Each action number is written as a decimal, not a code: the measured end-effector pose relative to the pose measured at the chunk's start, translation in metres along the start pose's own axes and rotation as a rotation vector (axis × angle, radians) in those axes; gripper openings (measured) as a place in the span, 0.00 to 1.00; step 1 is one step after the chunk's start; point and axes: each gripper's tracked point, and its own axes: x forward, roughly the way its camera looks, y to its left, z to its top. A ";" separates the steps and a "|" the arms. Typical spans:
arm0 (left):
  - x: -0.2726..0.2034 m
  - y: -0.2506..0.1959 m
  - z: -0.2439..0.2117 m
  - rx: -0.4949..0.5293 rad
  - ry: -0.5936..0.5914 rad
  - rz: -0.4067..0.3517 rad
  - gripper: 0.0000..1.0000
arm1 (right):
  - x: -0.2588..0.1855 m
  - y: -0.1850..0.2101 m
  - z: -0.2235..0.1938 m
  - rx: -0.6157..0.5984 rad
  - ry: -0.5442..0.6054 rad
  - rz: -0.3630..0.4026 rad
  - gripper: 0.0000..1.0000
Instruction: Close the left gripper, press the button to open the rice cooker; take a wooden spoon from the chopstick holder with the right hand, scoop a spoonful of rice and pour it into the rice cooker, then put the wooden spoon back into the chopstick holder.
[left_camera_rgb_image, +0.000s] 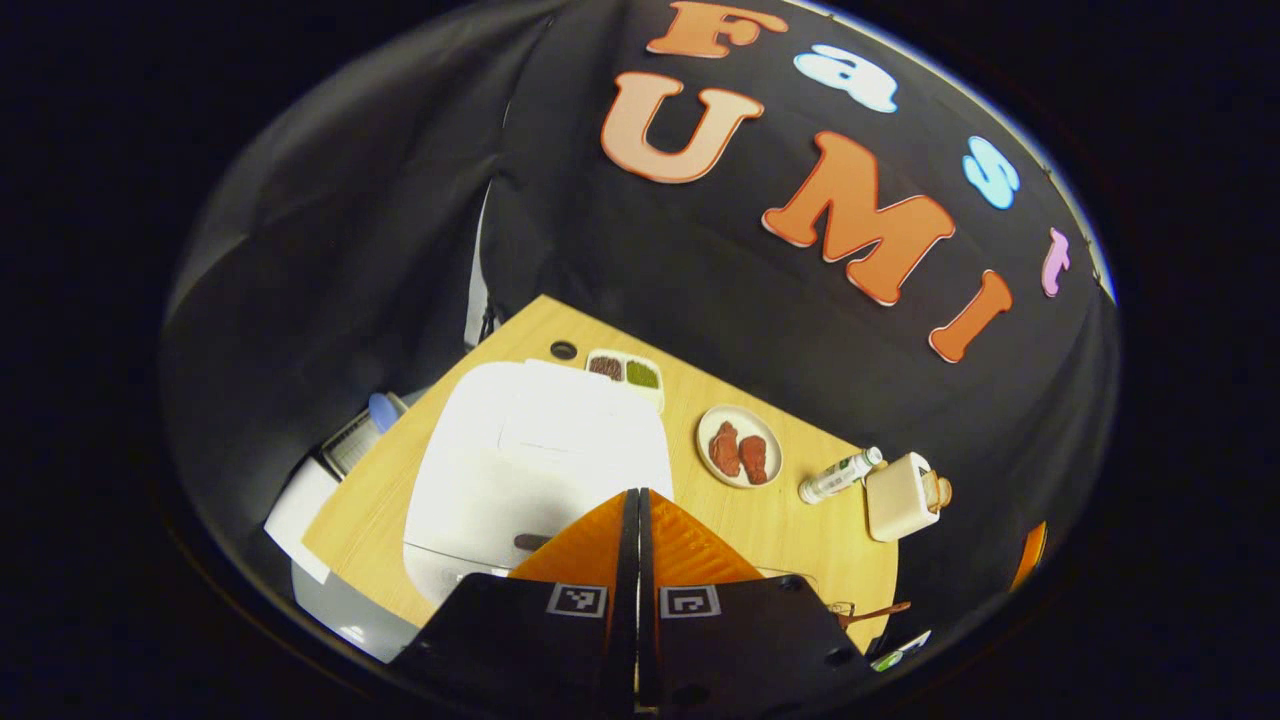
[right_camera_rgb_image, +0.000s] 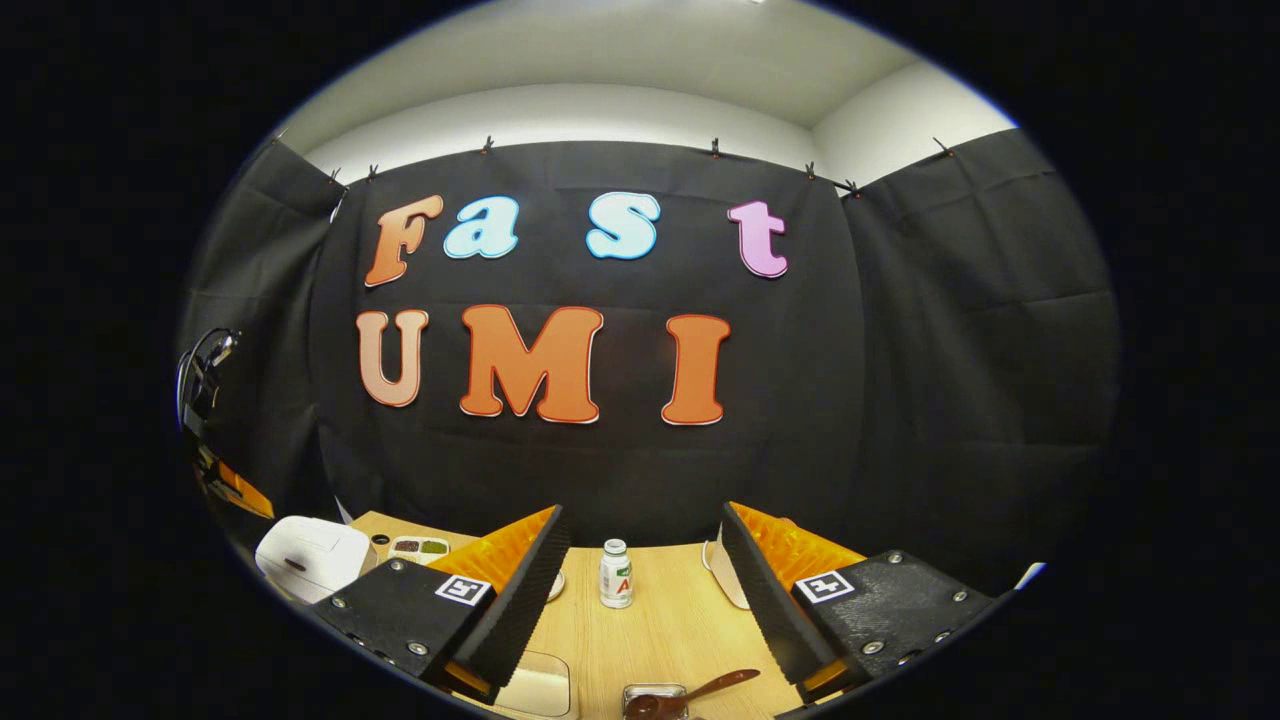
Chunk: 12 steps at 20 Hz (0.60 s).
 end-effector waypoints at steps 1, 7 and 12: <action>0.008 0.005 -0.009 -0.016 0.048 0.006 0.06 | -0.001 -0.002 -0.003 -0.001 0.010 -0.008 0.95; 0.039 0.030 -0.042 -0.139 0.250 0.026 0.06 | -0.003 -0.014 -0.028 0.022 0.081 -0.048 0.95; 0.051 0.048 -0.055 -0.130 0.326 0.067 0.06 | -0.003 -0.023 -0.041 0.027 0.109 -0.082 0.95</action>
